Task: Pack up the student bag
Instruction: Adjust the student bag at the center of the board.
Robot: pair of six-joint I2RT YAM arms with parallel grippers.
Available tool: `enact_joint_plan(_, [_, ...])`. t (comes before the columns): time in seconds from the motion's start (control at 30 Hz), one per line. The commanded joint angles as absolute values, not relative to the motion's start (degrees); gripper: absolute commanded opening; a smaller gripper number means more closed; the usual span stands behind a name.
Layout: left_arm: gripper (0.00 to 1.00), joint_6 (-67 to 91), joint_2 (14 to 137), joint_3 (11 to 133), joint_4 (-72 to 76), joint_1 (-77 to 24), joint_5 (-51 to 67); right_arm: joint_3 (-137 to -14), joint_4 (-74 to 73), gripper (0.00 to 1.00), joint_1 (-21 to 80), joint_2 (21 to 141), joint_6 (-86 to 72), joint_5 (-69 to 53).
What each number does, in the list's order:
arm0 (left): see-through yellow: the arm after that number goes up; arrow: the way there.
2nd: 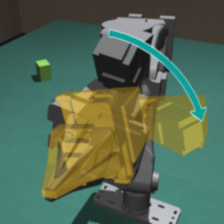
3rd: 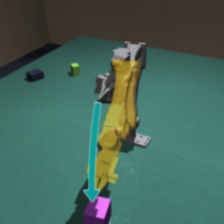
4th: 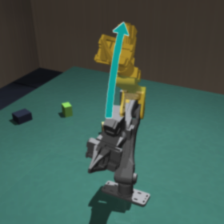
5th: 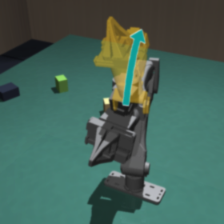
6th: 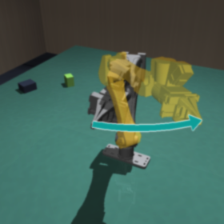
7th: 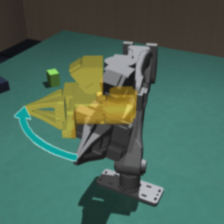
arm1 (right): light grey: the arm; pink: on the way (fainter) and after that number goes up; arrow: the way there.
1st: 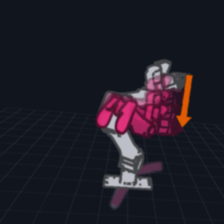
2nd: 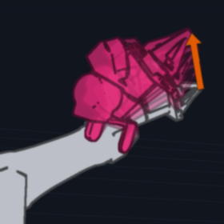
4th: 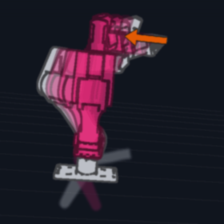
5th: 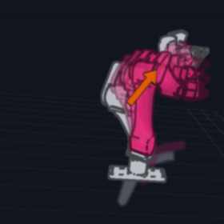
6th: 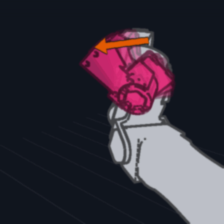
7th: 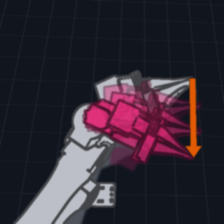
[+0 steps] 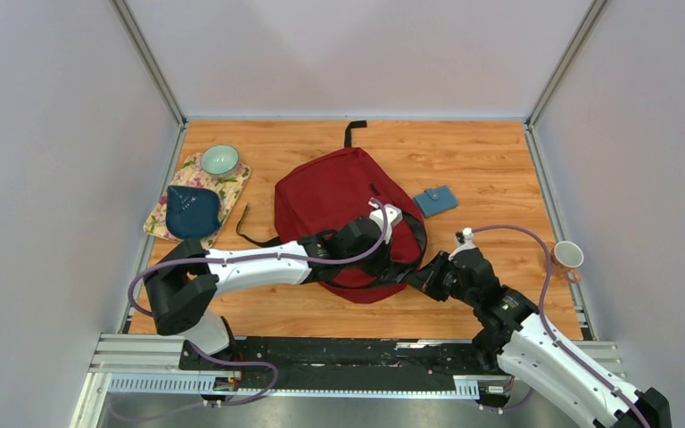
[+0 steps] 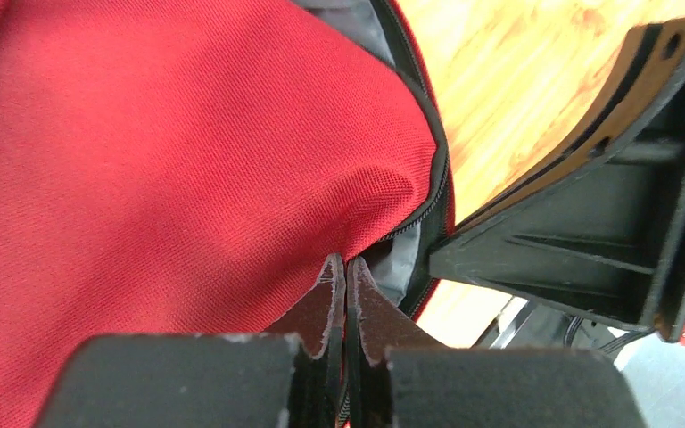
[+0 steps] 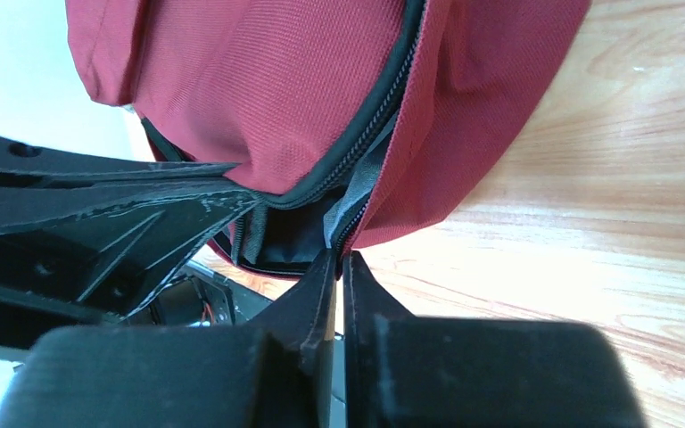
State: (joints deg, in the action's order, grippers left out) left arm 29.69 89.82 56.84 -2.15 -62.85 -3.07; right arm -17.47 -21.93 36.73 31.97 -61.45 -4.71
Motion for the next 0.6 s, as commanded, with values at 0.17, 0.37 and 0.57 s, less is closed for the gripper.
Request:
enact_joint_plan(0.17, [0.51,30.6,90.8,56.9,-6.5,-64.4,4.8,-19.7,-35.9,0.56,36.9,21.7,-60.2,-2.6])
enact_joint_plan(0.37, [0.66,30.6,84.8,57.3,-7.9,-64.4,4.1,-22.5,-41.2,0.59,36.8,15.8,-60.5,7.8])
enact_joint_plan(0.57, [0.74,30.1,77.2,56.1,-12.1,-64.3,-6.1,-27.4,-36.2,0.54,36.8,24.3,-58.5,9.8])
